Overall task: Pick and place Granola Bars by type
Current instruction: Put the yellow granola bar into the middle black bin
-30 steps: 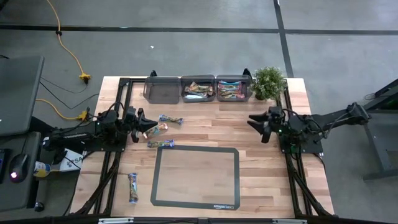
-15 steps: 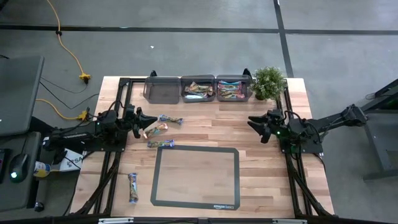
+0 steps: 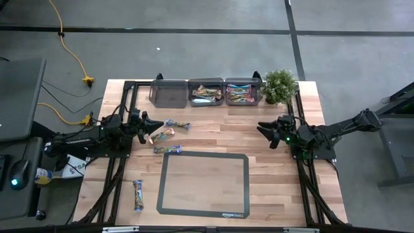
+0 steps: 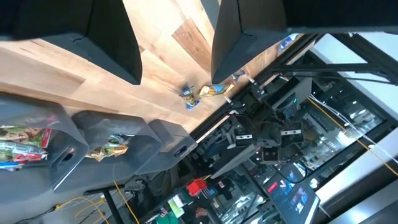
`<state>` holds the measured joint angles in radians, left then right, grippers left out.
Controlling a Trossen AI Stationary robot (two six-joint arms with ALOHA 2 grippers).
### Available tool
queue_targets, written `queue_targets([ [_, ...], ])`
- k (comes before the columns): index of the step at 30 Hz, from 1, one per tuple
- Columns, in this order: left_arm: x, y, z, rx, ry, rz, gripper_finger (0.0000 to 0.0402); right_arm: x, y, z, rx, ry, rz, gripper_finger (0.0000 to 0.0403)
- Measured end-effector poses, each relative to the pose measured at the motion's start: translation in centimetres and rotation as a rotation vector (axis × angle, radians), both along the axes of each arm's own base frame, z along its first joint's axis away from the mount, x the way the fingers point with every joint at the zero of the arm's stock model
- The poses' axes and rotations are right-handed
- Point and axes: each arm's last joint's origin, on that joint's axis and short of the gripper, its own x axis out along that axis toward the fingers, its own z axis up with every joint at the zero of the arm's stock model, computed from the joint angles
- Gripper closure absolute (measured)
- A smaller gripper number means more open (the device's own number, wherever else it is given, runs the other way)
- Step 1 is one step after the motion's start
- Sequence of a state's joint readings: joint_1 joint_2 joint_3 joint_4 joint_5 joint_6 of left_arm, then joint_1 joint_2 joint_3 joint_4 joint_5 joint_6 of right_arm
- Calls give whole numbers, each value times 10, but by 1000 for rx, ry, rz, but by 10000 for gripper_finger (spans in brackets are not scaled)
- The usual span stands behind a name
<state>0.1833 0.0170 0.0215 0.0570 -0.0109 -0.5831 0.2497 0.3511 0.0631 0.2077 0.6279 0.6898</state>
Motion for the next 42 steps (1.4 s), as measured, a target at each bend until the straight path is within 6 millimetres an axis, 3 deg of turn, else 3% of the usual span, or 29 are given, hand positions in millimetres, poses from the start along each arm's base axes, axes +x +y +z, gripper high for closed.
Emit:
queue_targets([
  [14, -10, -4, 41, 100, -91, -72, 401, -1, -1, 0, -17, 4, -45, 226],
  [23, -40, -7, 76, 169, 153, 19, 401, 0, -1, -1, -21, 14, -29, 226],
  [28, -57, -8, 94, 190, 194, 100, 397, 0, 0, -2, -98, 57, 8, 226],
  [34, -55, -4, 102, 186, 270, 204, 340, 1, 2, -2, -162, 80, 101, 226],
  [42, -19, 3, 95, 174, 588, 167, 249, 1, 2, -2, -159, 82, 105, 226],
])
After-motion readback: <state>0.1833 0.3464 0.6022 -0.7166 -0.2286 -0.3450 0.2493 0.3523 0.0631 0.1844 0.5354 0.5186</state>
